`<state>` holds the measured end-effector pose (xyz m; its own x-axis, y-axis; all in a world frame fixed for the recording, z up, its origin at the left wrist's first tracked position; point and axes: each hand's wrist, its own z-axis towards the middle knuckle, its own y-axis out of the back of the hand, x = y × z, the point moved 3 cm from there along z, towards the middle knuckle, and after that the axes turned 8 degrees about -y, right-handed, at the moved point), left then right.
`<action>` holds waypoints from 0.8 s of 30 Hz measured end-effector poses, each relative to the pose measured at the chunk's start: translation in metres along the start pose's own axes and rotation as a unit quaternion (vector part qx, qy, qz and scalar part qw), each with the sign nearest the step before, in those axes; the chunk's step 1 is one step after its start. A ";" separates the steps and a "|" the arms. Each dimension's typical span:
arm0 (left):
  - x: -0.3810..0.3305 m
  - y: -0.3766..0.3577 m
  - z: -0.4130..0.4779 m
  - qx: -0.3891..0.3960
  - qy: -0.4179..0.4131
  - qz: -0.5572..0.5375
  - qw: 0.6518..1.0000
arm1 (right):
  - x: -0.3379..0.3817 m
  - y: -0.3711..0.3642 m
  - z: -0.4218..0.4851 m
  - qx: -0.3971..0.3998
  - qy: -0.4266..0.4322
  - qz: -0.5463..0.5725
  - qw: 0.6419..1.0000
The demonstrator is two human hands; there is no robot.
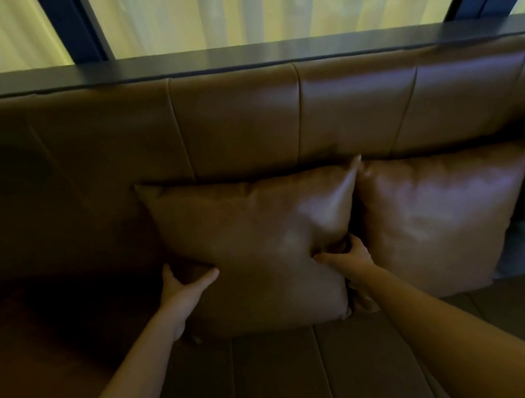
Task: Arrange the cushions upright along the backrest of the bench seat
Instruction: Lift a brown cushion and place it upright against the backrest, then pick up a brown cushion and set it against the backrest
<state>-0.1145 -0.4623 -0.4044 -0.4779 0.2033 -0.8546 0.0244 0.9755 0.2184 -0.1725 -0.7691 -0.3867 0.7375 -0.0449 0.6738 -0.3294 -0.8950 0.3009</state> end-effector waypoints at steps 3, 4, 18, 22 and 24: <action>-0.013 0.021 -0.012 0.003 0.005 -0.012 1.000 | 0.009 -0.005 -0.017 -0.015 -0.050 -0.025 0.998; -0.019 0.030 -0.017 0.008 0.004 -0.015 1.000 | 0.015 -0.008 -0.023 -0.012 -0.068 -0.045 0.997; 0.010 0.241 -0.058 -0.060 -0.001 -0.025 0.998 | 0.044 -0.245 -0.153 0.203 -0.013 -0.173 0.964; 0.048 0.321 -0.064 -0.094 -0.002 -0.008 0.996 | 0.022 -0.337 -0.194 0.233 -0.010 -0.188 0.954; 0.071 0.365 -0.069 -0.109 0.015 0.011 0.994 | 0.011 -0.379 -0.207 0.238 -0.012 -0.196 0.951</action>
<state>-0.2001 -0.0975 -0.3533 -0.5054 0.2195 -0.8345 -0.1539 0.9286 0.3375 -0.1614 -0.3379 -0.3531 0.7635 0.3290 0.5557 0.2734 -0.9443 0.1833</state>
